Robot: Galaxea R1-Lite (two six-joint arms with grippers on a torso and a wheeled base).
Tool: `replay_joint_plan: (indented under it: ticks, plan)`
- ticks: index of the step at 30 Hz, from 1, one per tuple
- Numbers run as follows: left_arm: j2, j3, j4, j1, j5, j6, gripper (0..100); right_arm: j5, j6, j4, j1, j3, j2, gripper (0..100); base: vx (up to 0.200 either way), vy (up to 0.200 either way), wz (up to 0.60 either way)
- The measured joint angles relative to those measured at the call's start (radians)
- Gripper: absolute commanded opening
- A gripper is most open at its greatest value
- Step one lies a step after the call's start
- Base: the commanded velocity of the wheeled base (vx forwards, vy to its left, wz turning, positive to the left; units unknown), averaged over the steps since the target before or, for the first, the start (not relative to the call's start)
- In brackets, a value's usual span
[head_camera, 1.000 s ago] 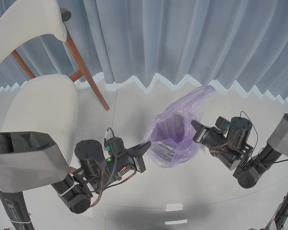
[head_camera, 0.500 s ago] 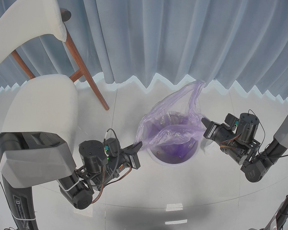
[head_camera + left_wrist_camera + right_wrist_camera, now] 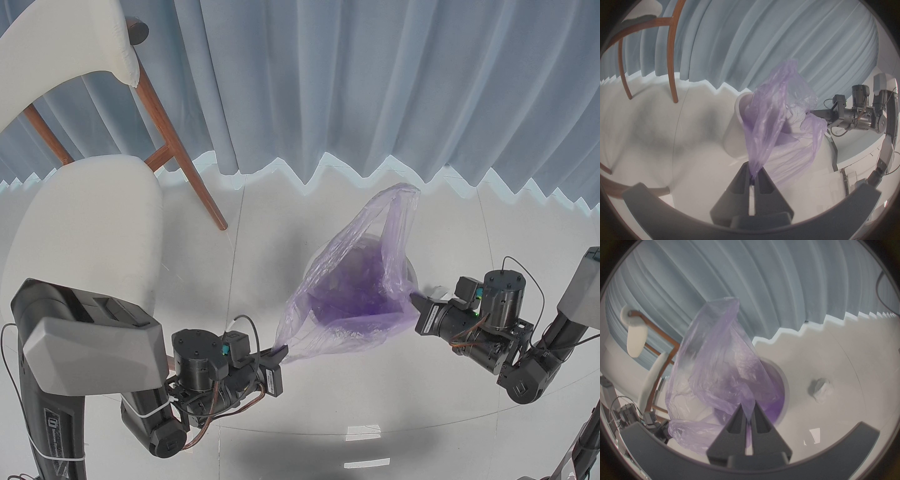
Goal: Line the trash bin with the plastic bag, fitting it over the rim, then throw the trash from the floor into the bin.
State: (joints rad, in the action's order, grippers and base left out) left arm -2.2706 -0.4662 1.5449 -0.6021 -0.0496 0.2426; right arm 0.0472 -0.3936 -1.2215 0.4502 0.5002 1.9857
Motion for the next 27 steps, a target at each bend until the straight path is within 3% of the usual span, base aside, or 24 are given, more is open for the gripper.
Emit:
replay_joint_plan:
  ticks: [16, 27]
  plan:
    - [-0.139, -0.005, 0.001, -0.008, 0.096, -0.011, 0, 0.006, 0.056, -0.006, -0.011, -0.045, 0.116, 0, 0.000, 0.000, 0.00]
    - [-0.207, -0.097, 0.003, -0.003, 0.124, -0.012, 0, 0.006, 0.087, -0.007, -0.096, 0.002, 0.154, 0, 0.000, 0.000, 0.00]
